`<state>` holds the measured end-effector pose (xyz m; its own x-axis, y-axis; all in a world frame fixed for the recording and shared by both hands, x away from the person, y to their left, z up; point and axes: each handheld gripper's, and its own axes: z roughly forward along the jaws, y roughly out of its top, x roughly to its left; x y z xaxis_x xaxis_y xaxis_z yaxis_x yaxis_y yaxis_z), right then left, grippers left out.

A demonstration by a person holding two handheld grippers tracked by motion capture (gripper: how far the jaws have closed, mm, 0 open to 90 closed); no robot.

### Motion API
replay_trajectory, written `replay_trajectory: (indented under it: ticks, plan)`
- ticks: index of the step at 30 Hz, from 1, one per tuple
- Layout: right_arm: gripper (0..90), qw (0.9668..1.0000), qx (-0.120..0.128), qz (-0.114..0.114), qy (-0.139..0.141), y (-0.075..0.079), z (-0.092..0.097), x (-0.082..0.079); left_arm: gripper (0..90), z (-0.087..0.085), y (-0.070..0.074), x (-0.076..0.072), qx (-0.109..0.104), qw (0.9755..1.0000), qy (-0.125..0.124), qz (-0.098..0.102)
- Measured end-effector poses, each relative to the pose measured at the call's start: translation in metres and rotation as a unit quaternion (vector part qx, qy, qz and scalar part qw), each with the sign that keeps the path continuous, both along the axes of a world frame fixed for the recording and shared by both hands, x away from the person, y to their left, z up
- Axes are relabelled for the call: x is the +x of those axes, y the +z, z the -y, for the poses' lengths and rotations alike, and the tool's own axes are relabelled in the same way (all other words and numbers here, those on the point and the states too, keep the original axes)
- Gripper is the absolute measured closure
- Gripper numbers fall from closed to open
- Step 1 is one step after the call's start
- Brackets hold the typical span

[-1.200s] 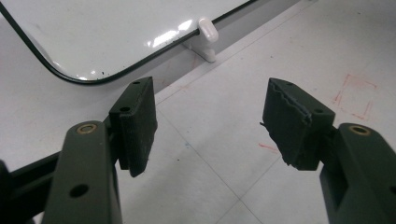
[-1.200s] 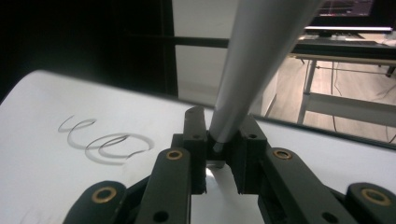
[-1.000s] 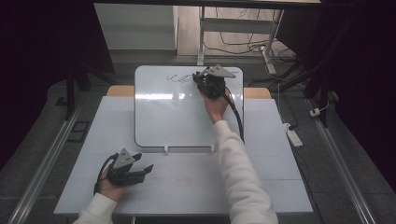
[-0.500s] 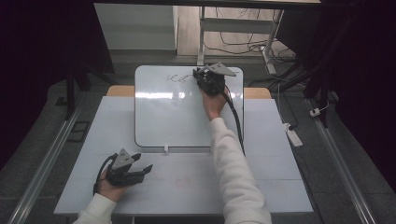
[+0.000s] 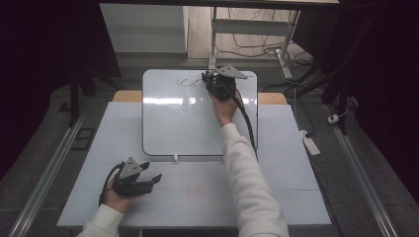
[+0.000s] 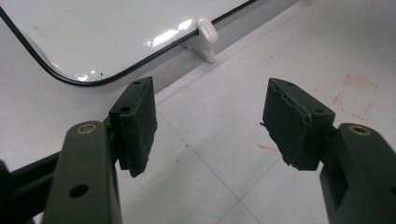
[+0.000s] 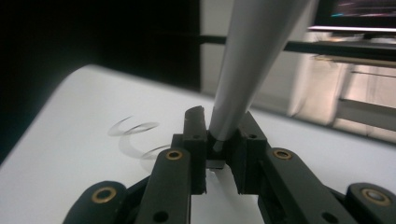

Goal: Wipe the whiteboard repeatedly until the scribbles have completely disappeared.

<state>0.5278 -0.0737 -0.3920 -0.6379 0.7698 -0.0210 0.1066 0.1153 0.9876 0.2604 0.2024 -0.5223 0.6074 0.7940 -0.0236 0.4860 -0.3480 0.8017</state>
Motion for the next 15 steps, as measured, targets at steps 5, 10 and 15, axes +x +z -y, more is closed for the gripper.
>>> replay_trajectory:
  ticks: [5, 10, 15]
  plan:
    - [77.6, 0.9975, -0.052, 0.009, 0.047, -0.006, -0.022, -0.009, 35.5, 0.0, 0.0, -0.001, 0.002, 1.0, -0.001, 0.001]
    - [77.6, 1.0, 0.008, -0.001, -0.005, 0.004, -0.005, 0.005, 35.5, -0.001, 0.0, -0.001, -0.001, 1.0, 0.0, 0.001]
    - [77.6, 0.9978, -0.037, -0.002, 0.055, -0.006, -0.029, -0.006, 35.5, 0.0, 0.0, 0.001, 0.0, 1.0, -0.001, -0.001]
